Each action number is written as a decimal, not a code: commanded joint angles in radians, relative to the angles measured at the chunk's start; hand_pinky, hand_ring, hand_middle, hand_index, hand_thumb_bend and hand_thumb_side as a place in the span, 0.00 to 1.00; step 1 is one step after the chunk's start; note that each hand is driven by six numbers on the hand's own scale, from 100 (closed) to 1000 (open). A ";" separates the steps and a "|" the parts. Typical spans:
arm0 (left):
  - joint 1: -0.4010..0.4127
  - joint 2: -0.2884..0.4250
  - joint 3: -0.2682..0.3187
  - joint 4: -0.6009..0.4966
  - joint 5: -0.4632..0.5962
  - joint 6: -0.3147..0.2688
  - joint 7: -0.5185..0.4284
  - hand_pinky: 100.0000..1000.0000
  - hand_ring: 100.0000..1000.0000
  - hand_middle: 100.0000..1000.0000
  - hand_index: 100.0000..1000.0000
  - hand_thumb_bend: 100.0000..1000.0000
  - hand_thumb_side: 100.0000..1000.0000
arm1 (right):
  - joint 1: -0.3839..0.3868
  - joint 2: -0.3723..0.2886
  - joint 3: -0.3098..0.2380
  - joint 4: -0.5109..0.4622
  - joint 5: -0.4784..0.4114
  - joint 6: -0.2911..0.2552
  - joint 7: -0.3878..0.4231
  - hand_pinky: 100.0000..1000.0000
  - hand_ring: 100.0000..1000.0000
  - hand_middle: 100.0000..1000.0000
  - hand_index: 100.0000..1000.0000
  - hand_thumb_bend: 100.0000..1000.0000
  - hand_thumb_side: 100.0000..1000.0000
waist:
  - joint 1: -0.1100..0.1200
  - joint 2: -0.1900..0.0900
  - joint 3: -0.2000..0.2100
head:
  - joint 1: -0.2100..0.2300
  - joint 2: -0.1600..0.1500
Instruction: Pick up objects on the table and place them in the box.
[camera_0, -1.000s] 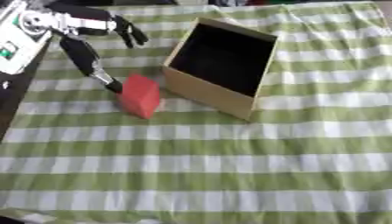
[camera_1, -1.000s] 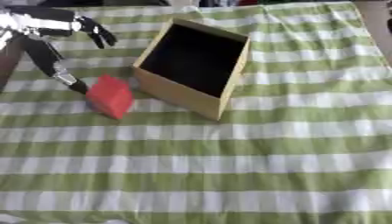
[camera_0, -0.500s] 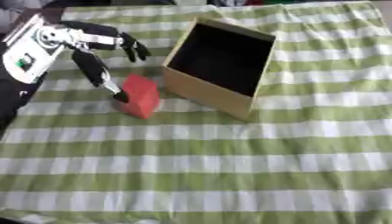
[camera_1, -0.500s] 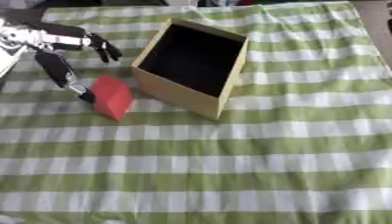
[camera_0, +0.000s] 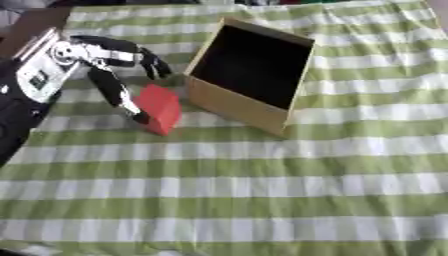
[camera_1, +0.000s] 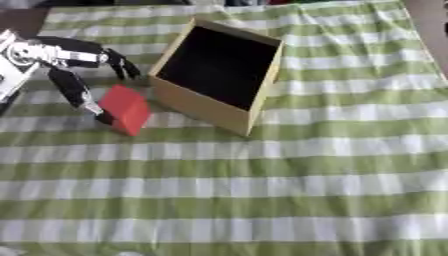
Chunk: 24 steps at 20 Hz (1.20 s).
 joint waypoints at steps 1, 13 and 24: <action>-0.013 0.008 0.004 0.003 -0.011 -0.123 -0.111 1.00 0.80 0.81 0.95 0.69 0.38 | -0.010 -0.008 -0.012 -0.020 -0.008 -0.001 -0.005 0.88 0.70 0.70 0.87 0.00 0.55 | -0.003 -0.015 -0.001 | 0.008 -0.002; -0.015 -0.011 0.024 0.036 -0.151 -0.149 -0.111 0.96 0.78 0.74 0.90 0.73 0.28 | -0.014 0.000 -0.012 -0.020 -0.014 -0.004 -0.007 0.88 0.70 0.70 0.87 0.00 0.56 | -0.009 -0.013 0.000 | 0.026 -0.004; -0.019 -0.018 0.048 0.022 -0.155 -0.091 -0.111 0.89 0.58 0.47 0.68 0.51 0.34 | -0.009 0.002 -0.013 -0.020 -0.014 0.002 -0.012 0.88 0.70 0.70 0.87 0.00 0.56 | -0.006 -0.013 0.002 | 0.029 0.001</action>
